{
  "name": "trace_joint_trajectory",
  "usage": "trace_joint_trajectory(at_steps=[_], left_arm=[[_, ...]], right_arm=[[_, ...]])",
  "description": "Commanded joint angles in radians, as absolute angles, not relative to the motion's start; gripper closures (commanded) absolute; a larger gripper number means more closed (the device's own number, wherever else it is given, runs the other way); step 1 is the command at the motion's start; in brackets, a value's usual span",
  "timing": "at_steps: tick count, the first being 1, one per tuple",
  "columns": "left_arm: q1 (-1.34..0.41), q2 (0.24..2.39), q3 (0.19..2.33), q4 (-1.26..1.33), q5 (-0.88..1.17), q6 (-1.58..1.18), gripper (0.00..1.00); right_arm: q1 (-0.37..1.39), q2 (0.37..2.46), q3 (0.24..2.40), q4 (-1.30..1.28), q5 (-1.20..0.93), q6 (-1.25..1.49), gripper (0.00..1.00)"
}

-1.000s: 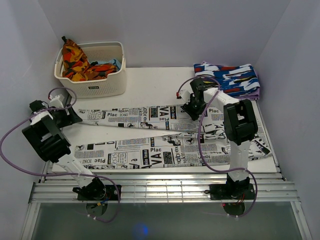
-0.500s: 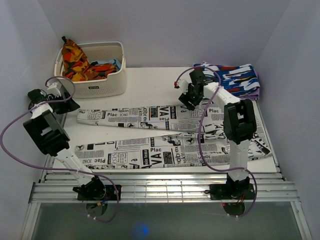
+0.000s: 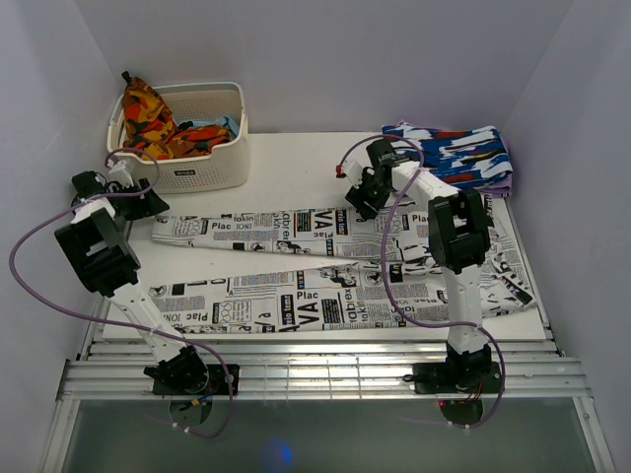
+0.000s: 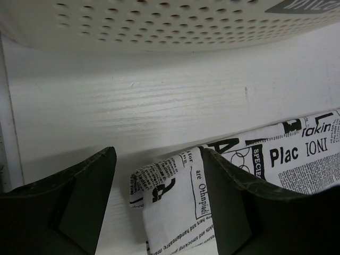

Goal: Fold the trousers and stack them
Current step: Flatten the trousers out

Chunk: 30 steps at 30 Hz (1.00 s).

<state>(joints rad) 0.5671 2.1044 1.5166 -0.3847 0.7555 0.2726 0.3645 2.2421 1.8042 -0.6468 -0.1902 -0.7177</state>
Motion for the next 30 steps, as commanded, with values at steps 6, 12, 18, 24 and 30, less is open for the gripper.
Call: trace_joint_trajectory(at_steps=[6, 12, 18, 24, 30], left_arm=[[0.554, 2.079, 1.519, -0.459, 0.781, 0.321, 0.28], [0.554, 2.045, 1.474, -0.462, 0.709, 0.322, 0.41], [0.554, 2.031, 1.454, -0.462, 0.684, 0.314, 0.63], [0.554, 1.953, 1.459, -0.462, 0.721, 0.311, 1.0], [0.558, 1.774, 1.408, -0.454, 0.749, 0.311, 1.0]], right_arm=[[0.379, 2.241, 1.767, -0.779, -0.33, -0.822, 0.41], [0.38, 2.238, 1.756, -0.805, -0.347, -0.839, 0.55], [0.379, 2.243, 1.758, -0.805, -0.328, -0.842, 0.91], [0.379, 2.185, 1.755, -0.784, -0.293, -0.824, 0.92], [0.361, 2.057, 1.662, -0.729, -0.259, -0.818, 0.92]])
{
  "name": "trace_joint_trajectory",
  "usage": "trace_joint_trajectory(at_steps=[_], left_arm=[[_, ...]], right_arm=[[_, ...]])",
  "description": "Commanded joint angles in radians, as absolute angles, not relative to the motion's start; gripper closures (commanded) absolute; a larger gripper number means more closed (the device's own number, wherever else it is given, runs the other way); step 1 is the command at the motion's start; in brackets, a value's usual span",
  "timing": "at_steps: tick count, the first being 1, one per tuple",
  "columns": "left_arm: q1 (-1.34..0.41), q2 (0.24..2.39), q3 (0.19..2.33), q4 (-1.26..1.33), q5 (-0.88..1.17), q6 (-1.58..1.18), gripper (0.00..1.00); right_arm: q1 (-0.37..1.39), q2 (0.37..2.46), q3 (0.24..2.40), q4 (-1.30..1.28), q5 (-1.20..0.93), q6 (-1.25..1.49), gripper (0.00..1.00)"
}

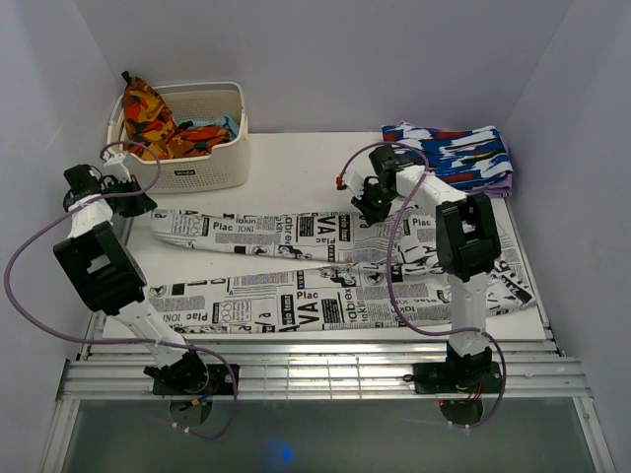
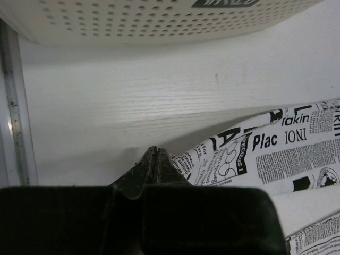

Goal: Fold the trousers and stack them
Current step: Flatten the trousers out

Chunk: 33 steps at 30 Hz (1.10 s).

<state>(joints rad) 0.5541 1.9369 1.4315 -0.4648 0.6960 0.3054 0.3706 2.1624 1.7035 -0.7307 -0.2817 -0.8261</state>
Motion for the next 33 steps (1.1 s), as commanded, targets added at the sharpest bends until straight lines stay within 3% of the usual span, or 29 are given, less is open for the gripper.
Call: trace_joint_trajectory(at_steps=[1, 18, 20, 22, 23, 28, 33], left_arm=[[0.56, 1.747, 1.395, -0.453, 0.749, 0.316, 1.0], [0.693, 0.931, 0.859, -0.362, 0.753, 0.347, 1.0], [0.692, 0.955, 0.844, -0.364, 0.778, 0.328, 0.95], [0.692, 1.02, 0.87, -0.368, 0.796, 0.31, 0.78], [0.692, 1.098, 0.888, -0.368, 0.82, 0.281, 0.74], [0.661, 1.253, 0.956, -0.296, 0.833, 0.206, 0.65], [0.543, 1.347, 0.942, -0.209, 0.727, 0.196, 0.59]], right_arm=[[0.356, 2.021, 1.645, -0.721, -0.256, -0.818, 0.92], [0.302, 1.49, 1.111, -0.513, -0.223, -0.899, 0.92], [0.304, 1.518, 1.104, -0.512, -0.215, -0.914, 0.92], [0.304, 1.61, 1.166, -0.541, -0.206, -0.893, 0.92], [0.304, 1.647, 1.196, -0.575, -0.196, -0.887, 0.92], [0.302, 1.825, 1.301, -0.575, -0.071, -0.862, 0.92], [0.273, 1.819, 1.256, -0.454, 0.075, -0.861, 0.92]])
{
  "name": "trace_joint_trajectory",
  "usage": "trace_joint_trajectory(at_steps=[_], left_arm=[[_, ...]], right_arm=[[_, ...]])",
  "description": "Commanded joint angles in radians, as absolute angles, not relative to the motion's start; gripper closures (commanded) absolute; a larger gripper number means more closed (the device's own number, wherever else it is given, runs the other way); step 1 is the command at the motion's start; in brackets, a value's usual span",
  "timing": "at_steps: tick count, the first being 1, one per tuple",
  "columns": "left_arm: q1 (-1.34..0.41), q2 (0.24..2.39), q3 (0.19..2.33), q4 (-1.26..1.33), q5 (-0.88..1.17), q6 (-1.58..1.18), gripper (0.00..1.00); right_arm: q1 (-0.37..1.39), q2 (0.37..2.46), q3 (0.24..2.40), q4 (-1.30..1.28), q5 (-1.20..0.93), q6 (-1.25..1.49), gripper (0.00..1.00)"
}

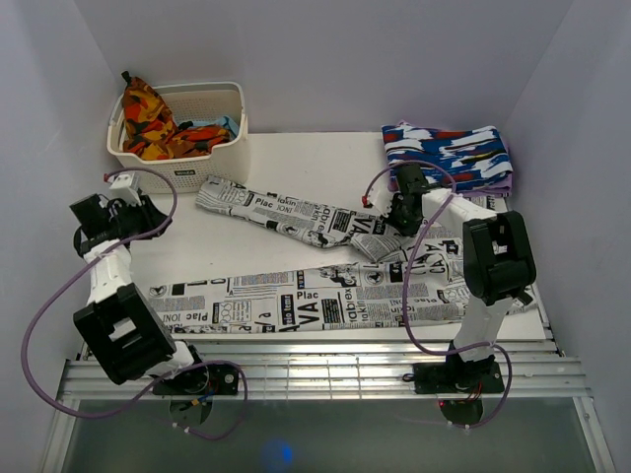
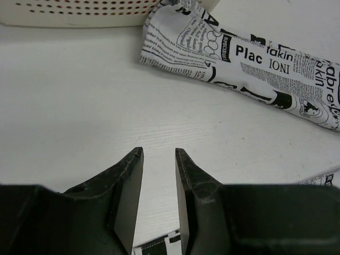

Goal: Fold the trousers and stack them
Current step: Flatten the trousers out

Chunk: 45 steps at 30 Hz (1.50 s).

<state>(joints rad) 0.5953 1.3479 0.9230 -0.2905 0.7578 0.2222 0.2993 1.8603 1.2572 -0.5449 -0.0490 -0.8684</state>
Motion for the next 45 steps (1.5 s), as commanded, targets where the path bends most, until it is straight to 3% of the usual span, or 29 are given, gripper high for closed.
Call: trace_joint_trajectory(at_steps=[1, 12, 15, 27, 33, 36, 37, 39, 45], left_arm=[[0.532, 1.357, 0.931, -0.19, 0.713, 0.16, 0.58], [0.446, 1.503, 0.747, 0.354, 0.825, -0.175, 0.51], [0.4, 1.581, 0.793, 0.357, 0.807, -0.201, 0.45], [0.201, 1.71, 0.888, 0.37, 0.69, -0.261, 0.49], [0.152, 1.802, 0.956, 0.296, 0.401, -0.334, 0.5], [0.155, 1.85, 1.027, 0.163, 0.269, -0.356, 0.47], [0.155, 1.858, 1.037, 0.138, 0.244, -0.356, 0.47], [0.161, 1.868, 1.046, 0.089, 0.216, -0.351, 0.47], [0.271, 1.833, 1.036, -0.093, 0.212, -0.321, 0.48]], right_arm=[[0.252, 1.804, 1.238, -0.437, 0.087, -0.862, 0.92], [0.229, 1.896, 1.287, -0.371, 0.19, -0.943, 0.92], [0.241, 1.95, 1.351, -0.397, 0.18, -0.931, 0.92], [0.348, 2.006, 1.382, -0.413, 0.17, -0.914, 0.92], [0.376, 2.016, 1.417, -0.44, 0.163, -0.888, 0.92], [0.374, 2.013, 1.472, -0.48, 0.147, -0.842, 0.49], [0.373, 2.008, 1.486, -0.492, 0.144, -0.832, 0.27], [0.362, 1.984, 1.515, -0.532, 0.133, -0.801, 0.05], [0.261, 1.879, 1.539, -0.69, 0.078, -0.749, 0.05]])
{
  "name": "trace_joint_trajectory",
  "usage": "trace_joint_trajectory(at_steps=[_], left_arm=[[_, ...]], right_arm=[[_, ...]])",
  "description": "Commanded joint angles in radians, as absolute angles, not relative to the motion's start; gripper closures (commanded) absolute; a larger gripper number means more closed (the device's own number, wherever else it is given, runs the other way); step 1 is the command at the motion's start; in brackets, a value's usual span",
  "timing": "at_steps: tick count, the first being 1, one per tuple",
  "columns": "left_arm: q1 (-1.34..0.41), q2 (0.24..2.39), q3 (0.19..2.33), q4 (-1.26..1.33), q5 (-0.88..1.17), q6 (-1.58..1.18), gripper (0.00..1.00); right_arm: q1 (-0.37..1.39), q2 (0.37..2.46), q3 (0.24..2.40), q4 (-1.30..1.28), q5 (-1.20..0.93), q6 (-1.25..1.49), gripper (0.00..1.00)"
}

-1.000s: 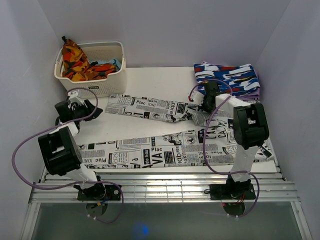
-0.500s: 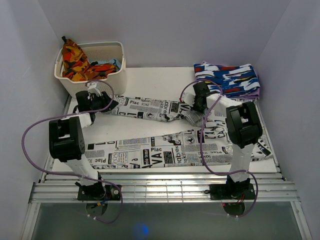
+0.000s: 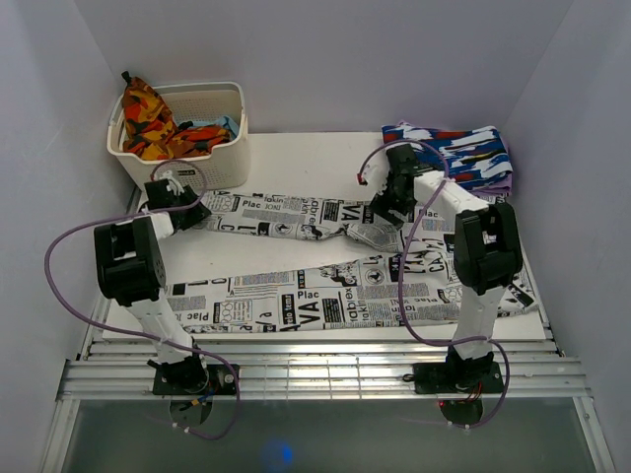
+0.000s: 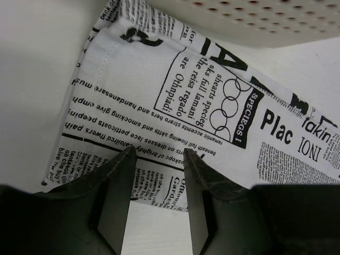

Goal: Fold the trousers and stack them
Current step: Flatten the trousers out

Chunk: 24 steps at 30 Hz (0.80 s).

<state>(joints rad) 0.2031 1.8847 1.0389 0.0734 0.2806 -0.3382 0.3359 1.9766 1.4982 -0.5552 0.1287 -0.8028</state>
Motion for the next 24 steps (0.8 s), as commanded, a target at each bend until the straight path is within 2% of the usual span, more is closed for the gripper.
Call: trace_joint_trajectory(at_steps=[1, 3, 4, 7, 13, 16, 18, 21, 24], left_arm=[[0.308, 1.816, 1.007, -0.103, 0.21, -0.292, 0.47], [0.348, 1.777, 0.977, -0.118, 0.212, -0.262, 0.48], [0.388, 1.747, 0.959, -0.127, 0.218, -0.241, 0.47], [0.452, 1.709, 0.943, -0.178, 0.235, -0.206, 0.47], [0.483, 1.666, 0.946, -0.25, 0.29, -0.123, 0.46], [0.491, 1.678, 0.989, -0.288, 0.311, -0.11, 0.47], [0.494, 1.675, 1.046, -0.322, 0.426, -0.053, 0.47], [0.494, 1.651, 1.139, -0.492, 0.619, 0.137, 0.49], [0.494, 1.62, 1.172, -0.711, 0.646, 0.289, 0.51]], right_arm=[[0.24, 1.864, 1.534, -0.715, 0.063, -0.747, 0.08], [0.163, 1.83, 1.52, -0.786, 0.019, -0.752, 0.11], [0.138, 1.822, 1.511, -0.811, 0.011, -0.759, 0.18], [0.039, 1.798, 1.448, -0.888, -0.049, -0.799, 0.3], [-0.093, 1.744, 1.205, -0.903, -0.067, -0.868, 0.48], [-0.107, 1.703, 1.056, -0.881, -0.075, -0.89, 0.5], [-0.107, 1.669, 0.987, -0.861, -0.101, -0.876, 0.5], [-0.101, 1.664, 0.965, -0.861, -0.149, -0.845, 0.51], [-0.089, 1.675, 0.96, -0.844, -0.179, -0.812, 0.51]])
